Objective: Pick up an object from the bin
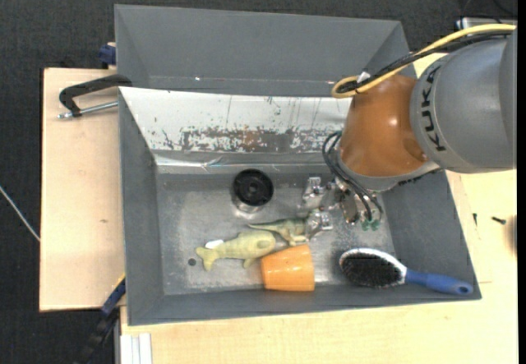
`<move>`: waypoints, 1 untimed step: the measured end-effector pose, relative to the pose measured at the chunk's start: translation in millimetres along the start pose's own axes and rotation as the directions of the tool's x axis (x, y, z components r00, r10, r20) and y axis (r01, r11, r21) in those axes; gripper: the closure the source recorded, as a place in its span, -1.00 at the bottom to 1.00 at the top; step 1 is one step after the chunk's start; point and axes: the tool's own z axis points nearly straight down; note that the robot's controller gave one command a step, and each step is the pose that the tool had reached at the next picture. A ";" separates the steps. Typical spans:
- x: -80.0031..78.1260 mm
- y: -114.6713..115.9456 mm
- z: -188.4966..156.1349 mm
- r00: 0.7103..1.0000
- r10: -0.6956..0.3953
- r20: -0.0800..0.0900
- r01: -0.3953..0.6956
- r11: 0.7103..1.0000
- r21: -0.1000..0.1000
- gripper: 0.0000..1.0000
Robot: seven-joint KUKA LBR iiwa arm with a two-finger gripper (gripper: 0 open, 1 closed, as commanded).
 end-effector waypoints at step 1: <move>-17.2 -3.0 -148.5 0.999 -0.030 0.013 0.030 1.000 0.002 1.00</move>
Offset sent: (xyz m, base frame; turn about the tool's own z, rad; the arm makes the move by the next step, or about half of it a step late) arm 0.0142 -0.0024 0.1425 -0.0300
